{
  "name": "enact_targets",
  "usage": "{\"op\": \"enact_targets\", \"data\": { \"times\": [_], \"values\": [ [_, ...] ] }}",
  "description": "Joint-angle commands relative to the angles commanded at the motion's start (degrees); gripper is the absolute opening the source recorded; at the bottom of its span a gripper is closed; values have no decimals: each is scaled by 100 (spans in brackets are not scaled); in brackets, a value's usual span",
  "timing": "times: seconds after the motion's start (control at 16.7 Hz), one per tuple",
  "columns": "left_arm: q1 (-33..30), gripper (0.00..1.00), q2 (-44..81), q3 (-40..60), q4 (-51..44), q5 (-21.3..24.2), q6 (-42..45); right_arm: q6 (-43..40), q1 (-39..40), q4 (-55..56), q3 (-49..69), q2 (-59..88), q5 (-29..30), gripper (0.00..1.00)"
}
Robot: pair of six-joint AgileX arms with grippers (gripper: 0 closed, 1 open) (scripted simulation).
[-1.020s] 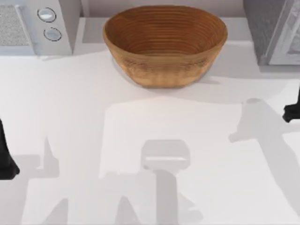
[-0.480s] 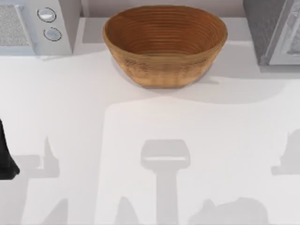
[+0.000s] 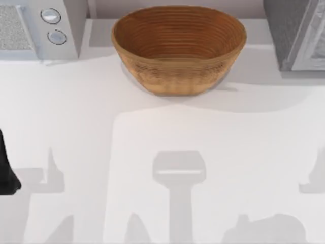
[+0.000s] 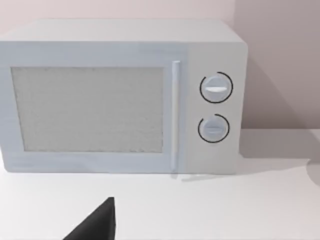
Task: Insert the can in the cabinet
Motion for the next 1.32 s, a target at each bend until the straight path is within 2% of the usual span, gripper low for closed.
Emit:
{"op": "enact_targets", "data": {
  "times": [0.3,1.32],
  "values": [
    [0,100,0,0,0,0,0,-12,57,-117,499,380,53,0],
    [0,100,0,0,0,0,0,41,484,-1206,4859,3736,573,0]
  ]
}}
